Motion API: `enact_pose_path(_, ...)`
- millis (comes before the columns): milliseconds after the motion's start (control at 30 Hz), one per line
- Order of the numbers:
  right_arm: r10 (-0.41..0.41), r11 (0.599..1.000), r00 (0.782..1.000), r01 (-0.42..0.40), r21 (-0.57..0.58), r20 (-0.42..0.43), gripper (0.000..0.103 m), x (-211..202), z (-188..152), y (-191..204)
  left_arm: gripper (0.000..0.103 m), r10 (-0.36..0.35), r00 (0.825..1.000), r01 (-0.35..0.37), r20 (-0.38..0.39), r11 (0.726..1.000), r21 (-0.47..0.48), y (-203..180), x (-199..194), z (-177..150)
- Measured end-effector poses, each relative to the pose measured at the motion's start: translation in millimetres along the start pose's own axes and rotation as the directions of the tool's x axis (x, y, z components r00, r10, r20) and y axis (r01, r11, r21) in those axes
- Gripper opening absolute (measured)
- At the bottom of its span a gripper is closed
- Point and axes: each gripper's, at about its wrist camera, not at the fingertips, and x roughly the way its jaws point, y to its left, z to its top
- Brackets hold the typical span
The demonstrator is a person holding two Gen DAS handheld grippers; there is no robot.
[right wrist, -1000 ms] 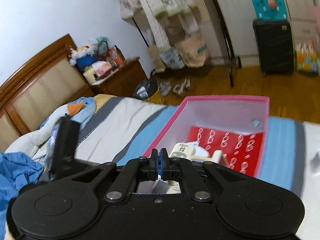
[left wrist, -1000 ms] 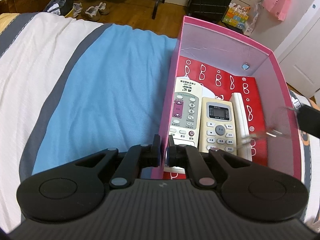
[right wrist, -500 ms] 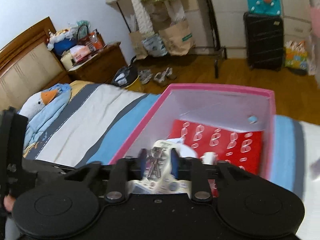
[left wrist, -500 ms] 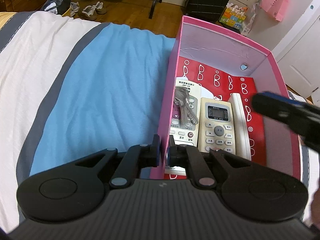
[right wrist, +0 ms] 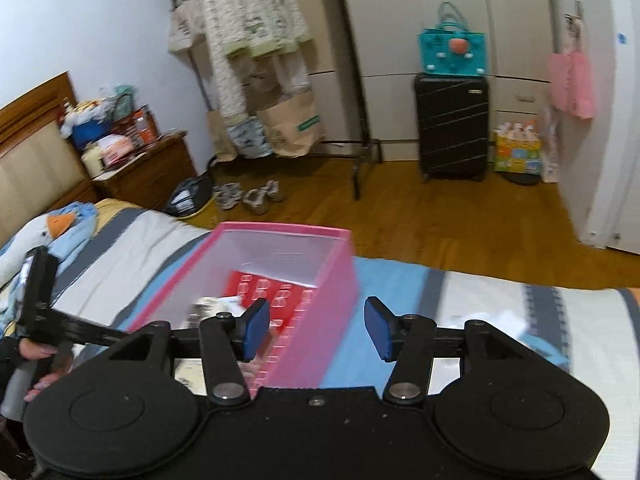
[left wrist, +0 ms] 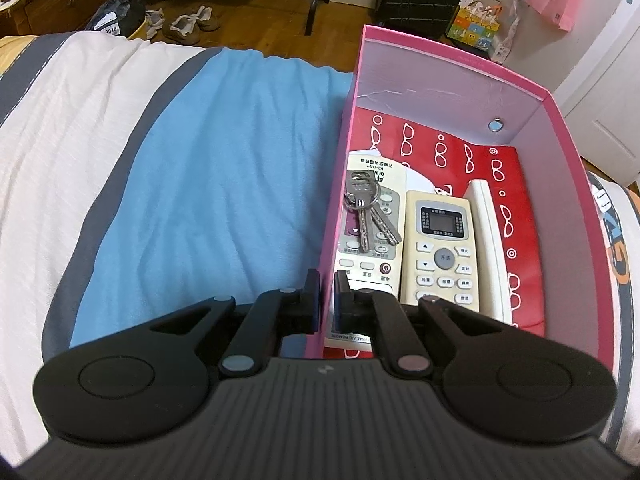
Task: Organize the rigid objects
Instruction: 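Return the right gripper to the pile and grasp the large white charger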
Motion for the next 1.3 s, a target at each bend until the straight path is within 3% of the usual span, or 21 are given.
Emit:
enact_pose_path(200, -0.040, 0.997, 0.995, 0.034, 0.065, 0.089, 0.069, -1.7, -21.3, -58.4, 0.006, 0.003, 1.000, -0.003, -0.012, 1.000, -0.001, 1.2, 2.4, -0.7)
enact_pose_path(433, -0.139, 0.986, 0.980, 0.150, -0.068, 0.142, 0.072, 39.0, -43.5, -73.3, 0.006, 0.005, 1.000, -0.005, -0.002, 1.000, 0.004, 0.3, 0.4, -0.3)
enact_pose_path(667, -0.187, 0.957, 0.978, 0.203, -0.209, 0.093, 0.072, 86.1, -56.9, -77.1, 0.006, 0.006, 1.000, -0.006, 0.001, 1.000, 0.016, -0.3, 0.2, -2.4)
enact_pose_path(800, -0.219, 0.947, 0.973, 0.228, -0.226, 0.067, 0.072, 102.6, -61.1, -86.8, 0.006, 0.005, 1.000, -0.005, 0.000, 1.000, 0.014, 0.1, 1.0, -1.6)
enact_pose_path(1067, -0.269, 0.946, 0.962, 0.274, -0.172, 0.047, 0.072, 135.8, -66.9, -100.9, 0.006, 0.005, 1.000, -0.005, -0.005, 1.000, 0.019, -0.6, 3.2, -1.0)
enact_pose_path(1133, -0.261, 0.950, 0.964, 0.266, -0.165, 0.047, 0.065, 137.0, -68.8, -103.7, 0.006, 0.005, 1.000, -0.005, -0.007, 1.000, 0.018, -0.5, 5.2, -0.3)
enact_pose_path(1167, -0.246, 0.956, 0.968, 0.251, -0.151, 0.051, 0.057, 135.5, -68.8, -105.0, 0.006, 0.008, 1.000, -0.008, -0.009, 1.000, 0.020, -1.2, 6.4, -0.3)
enact_pose_path(1300, -0.223, 0.970, 0.975, 0.224, -0.095, 0.017, 0.056, 130.3, -64.9, -103.5, 0.006, 0.023, 1.000, -0.022, -0.008, 0.999, 0.046, -4.7, 7.9, -1.7)
